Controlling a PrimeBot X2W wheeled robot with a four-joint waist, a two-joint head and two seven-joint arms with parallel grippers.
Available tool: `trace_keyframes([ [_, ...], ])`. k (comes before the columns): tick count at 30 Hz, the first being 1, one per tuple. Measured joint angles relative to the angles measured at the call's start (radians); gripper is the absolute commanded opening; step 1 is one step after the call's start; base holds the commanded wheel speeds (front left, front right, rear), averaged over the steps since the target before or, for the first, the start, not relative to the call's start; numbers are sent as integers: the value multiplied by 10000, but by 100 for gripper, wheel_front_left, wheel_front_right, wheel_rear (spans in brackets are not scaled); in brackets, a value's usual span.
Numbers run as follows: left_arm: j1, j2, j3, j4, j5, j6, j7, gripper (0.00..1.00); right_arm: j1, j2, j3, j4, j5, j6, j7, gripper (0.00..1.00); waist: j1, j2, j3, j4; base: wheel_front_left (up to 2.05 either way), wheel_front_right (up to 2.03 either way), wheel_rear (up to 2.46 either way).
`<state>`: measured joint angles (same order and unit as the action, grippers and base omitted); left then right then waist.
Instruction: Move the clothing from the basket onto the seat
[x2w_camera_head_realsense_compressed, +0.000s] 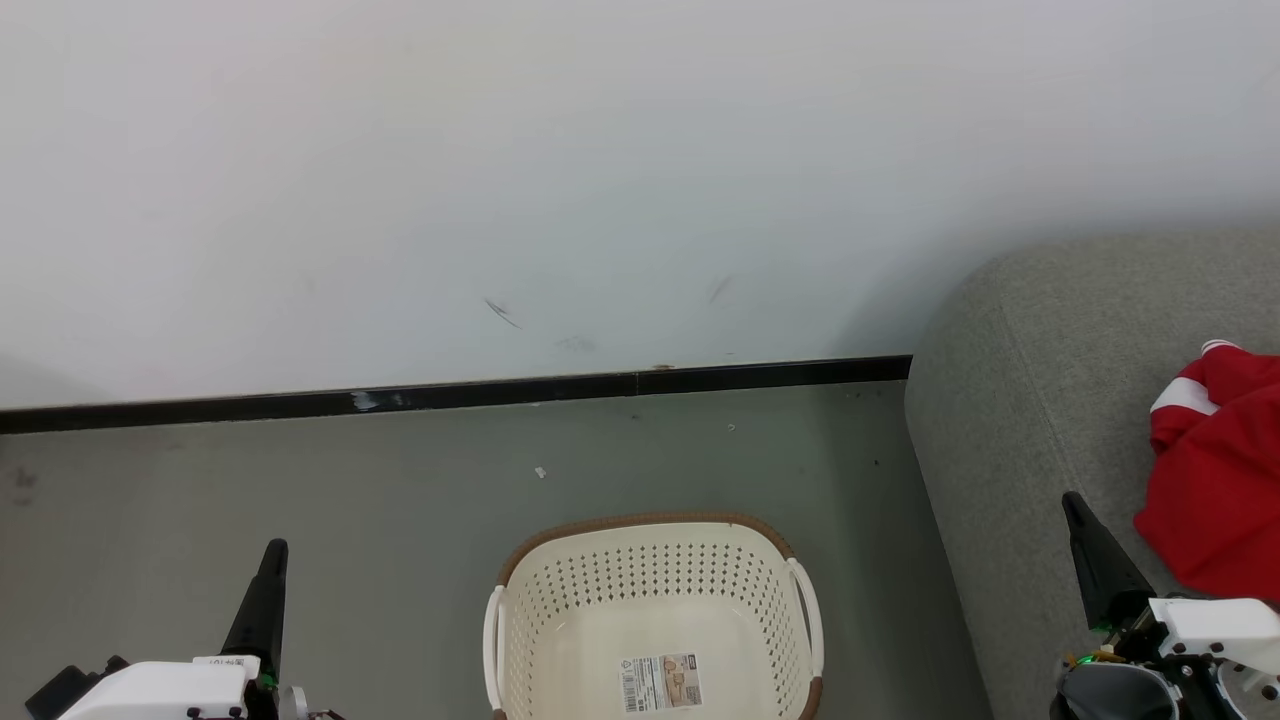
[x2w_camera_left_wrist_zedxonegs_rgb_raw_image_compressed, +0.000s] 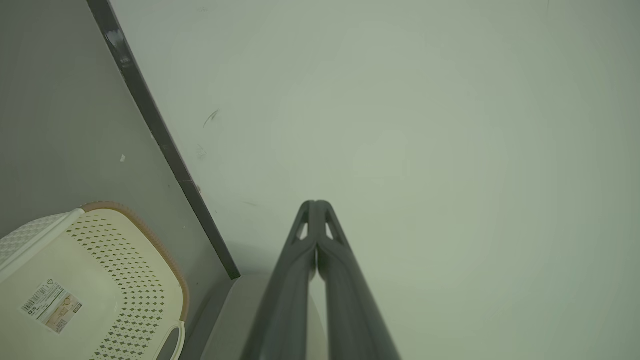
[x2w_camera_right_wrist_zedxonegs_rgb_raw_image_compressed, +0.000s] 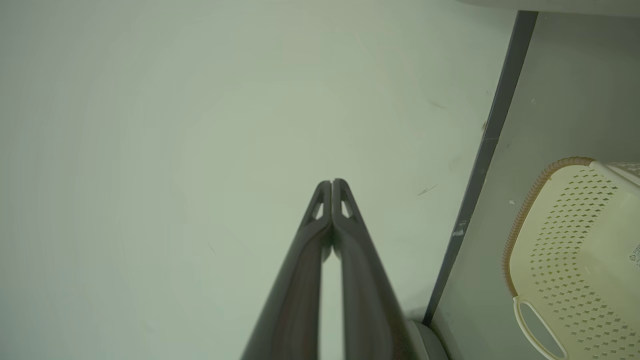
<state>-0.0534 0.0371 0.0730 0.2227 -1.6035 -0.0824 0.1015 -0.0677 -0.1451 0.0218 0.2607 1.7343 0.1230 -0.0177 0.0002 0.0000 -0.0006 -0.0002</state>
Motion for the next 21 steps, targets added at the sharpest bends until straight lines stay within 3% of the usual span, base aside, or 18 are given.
trace_keyframes([
  [21, -6, 0, 4, 38, 0, -8, 0, 0, -1, -10, 2, 6, 0, 0, 0, 0, 0, 0, 0, 0, 0, 0, 0],
])
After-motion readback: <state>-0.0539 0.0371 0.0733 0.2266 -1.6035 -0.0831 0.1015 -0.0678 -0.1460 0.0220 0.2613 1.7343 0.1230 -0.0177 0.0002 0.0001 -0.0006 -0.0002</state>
